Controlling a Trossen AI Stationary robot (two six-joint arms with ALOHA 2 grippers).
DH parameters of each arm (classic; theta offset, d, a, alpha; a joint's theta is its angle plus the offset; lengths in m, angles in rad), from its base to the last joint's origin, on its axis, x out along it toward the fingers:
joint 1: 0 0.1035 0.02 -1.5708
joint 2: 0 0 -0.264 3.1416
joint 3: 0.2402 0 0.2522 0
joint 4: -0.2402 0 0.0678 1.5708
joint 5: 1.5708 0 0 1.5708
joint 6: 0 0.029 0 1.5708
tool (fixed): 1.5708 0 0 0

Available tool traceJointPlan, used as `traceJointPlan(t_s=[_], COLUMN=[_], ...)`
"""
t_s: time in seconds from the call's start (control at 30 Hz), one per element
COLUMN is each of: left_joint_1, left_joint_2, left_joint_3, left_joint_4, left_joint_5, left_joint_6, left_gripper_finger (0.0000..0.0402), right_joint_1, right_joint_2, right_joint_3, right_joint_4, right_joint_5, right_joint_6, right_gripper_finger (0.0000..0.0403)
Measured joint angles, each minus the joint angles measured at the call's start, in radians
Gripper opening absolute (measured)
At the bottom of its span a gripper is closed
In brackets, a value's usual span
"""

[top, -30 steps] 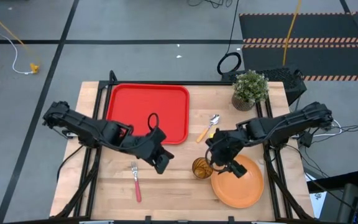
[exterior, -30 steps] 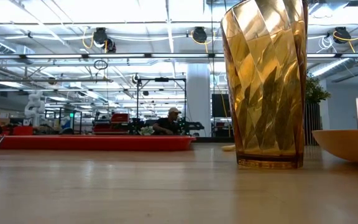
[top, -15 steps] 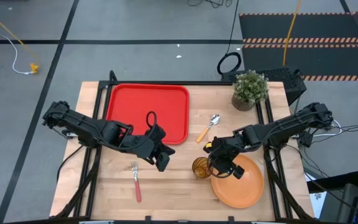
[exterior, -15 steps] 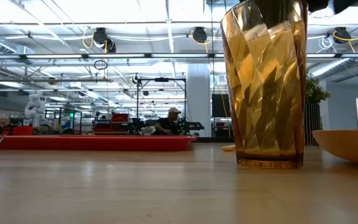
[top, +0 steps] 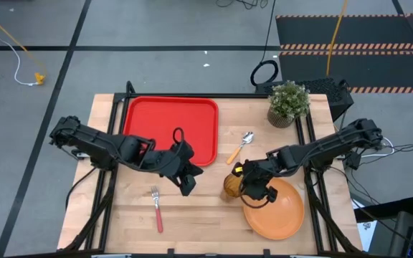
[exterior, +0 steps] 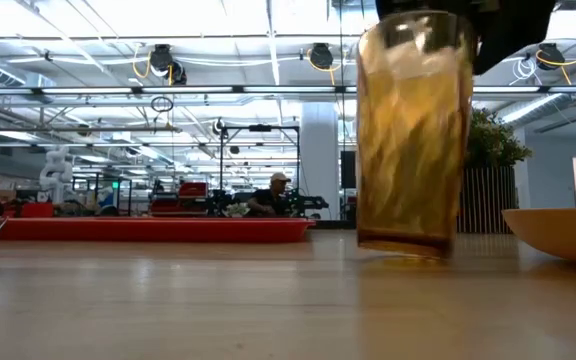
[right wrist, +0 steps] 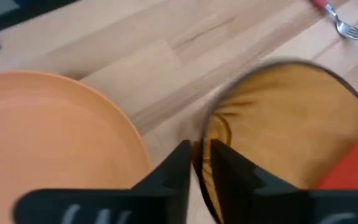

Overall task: Pick and place plate/cup/fork/spoon on tray
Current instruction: Put the orange cup on the red tray

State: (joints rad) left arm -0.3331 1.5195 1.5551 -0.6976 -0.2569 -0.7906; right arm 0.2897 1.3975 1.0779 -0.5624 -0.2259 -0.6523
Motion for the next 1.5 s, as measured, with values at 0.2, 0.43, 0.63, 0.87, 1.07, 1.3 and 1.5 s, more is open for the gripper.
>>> traceJointPlan(t_s=[0.2,0.43,0.63,0.87,1.07,1.3,1.5], left_joint_1=[0.037,0.101,0.163,0.264,0.317,0.329,0.335], left_joint_2=[-0.004,-0.059,-0.085,-0.084,-0.083,-0.06,-0.026], left_joint_3=[0.0,0.028,0.124,0.261,0.309,0.308,0.308], left_joint_4=[0.0,0.01,0.004,-0.023,-0.033,-0.056,-0.063], left_joint_5=[0.048,0.074,0.092,0.304,0.442,0.523,0.571], left_joint_6=[0.054,0.11,0.251,0.29,0.405,0.542,0.615], left_gripper_finger=[0.0006,0.0006,0.0036,0.0132,0.0181,0.0176,0.0171], right_joint_1=[0.0,-0.021,-0.071,-0.149,-0.22,-0.318,-0.403], right_joint_2=[0.0,0.0,0.0,-0.001,-0.001,-0.001,0.002], right_joint_3=[0.021,0.133,0.236,0.347,0.372,0.372,0.372], right_joint_4=[0.0,-0.023,-0.06,-0.038,0.07,0.196,0.288], right_joint_5=[0.067,0.078,0.093,-0.001,-0.167,-0.438,-0.67], right_joint_6=[0.02,0.197,0.35,0.5,0.646,0.834,0.954], right_gripper_finger=[0.0008,0.0004,0.0002,0.0002,0.0002,0.0002,0.0002])
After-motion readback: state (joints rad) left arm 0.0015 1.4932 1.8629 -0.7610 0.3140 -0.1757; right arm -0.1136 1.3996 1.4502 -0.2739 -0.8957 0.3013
